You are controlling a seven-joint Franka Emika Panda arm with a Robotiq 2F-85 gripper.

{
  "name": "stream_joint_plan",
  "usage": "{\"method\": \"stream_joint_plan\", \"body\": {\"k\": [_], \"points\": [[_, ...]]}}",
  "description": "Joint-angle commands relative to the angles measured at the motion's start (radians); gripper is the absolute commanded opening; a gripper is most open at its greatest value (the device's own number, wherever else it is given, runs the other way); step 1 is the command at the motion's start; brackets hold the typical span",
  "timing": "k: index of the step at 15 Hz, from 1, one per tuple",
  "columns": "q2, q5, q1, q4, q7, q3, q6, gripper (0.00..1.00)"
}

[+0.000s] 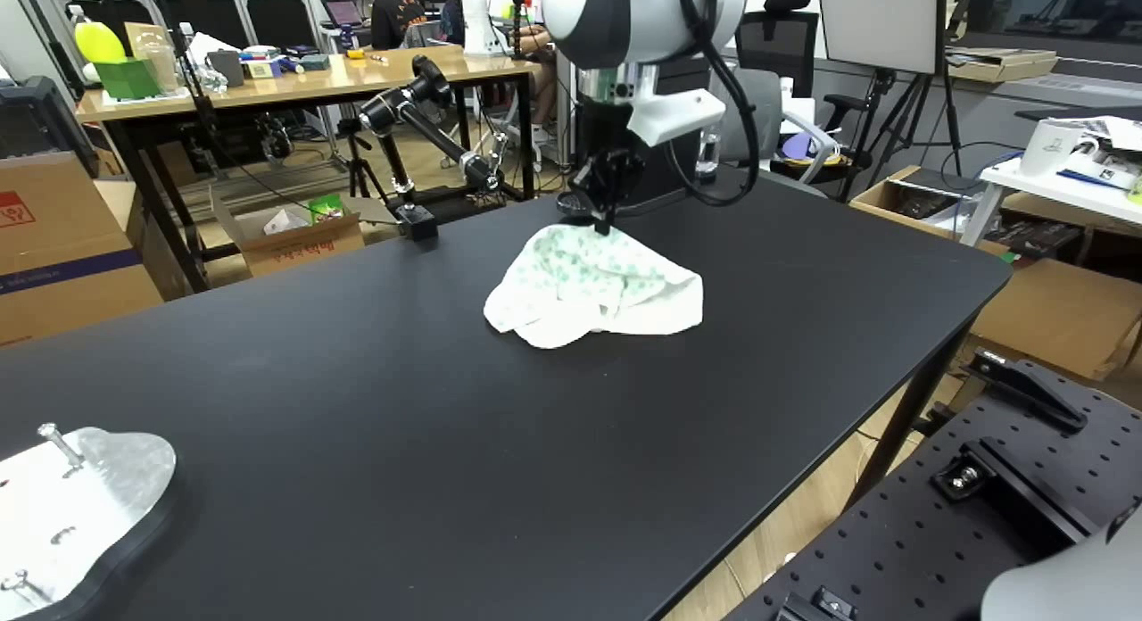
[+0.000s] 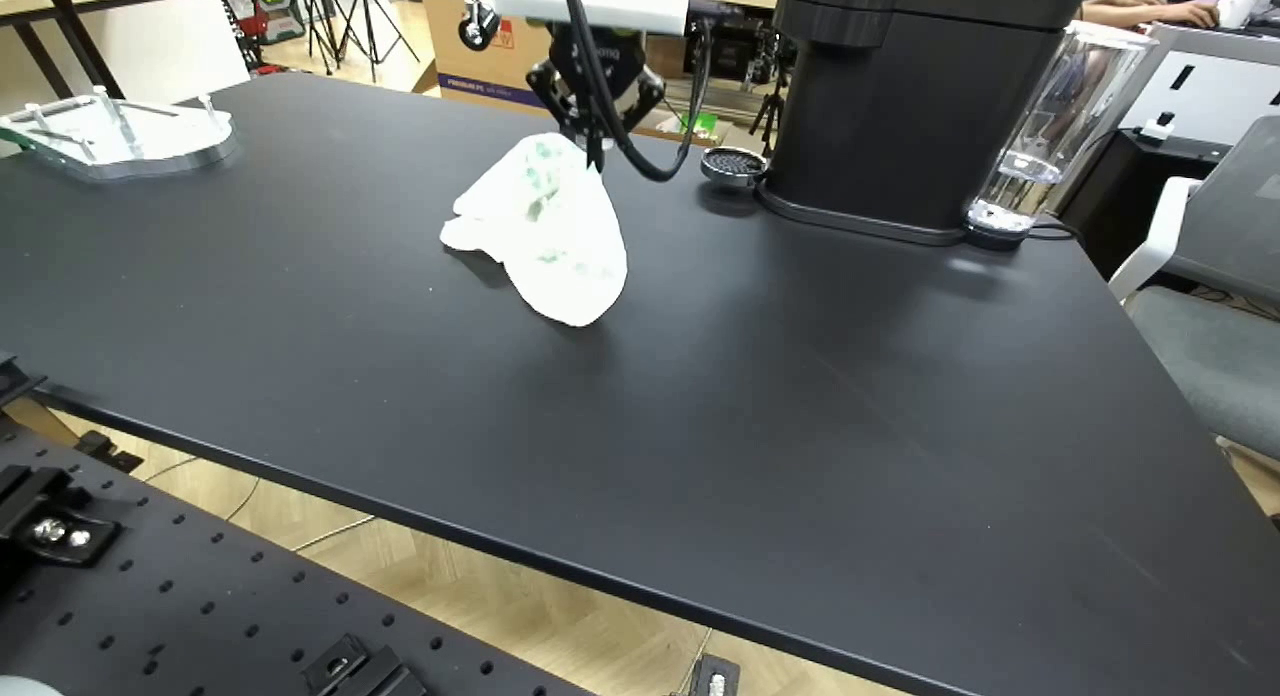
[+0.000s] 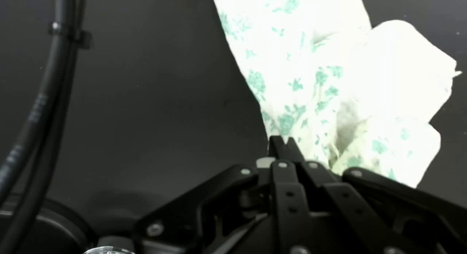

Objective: Hang the cloth on the black stand

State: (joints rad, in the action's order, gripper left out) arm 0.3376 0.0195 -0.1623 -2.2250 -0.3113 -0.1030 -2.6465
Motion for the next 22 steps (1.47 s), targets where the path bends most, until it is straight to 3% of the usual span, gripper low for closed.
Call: {"method": "stream_joint_plan", "body": {"k": [1,5,12,22], "points": [[-0.132,0.052,0.088,0.045,0.087,0.047,0.153,0.00],[-0.212,0.133,0.161,0.151,0.180,0.053,0.283,0.00],[-0.228,0.212,0.247,0.361,0.285,0.022,0.427,0.00],[-0.160,0.119,0.319,0.516,0.282,-0.038,0.715,0.00]]}}
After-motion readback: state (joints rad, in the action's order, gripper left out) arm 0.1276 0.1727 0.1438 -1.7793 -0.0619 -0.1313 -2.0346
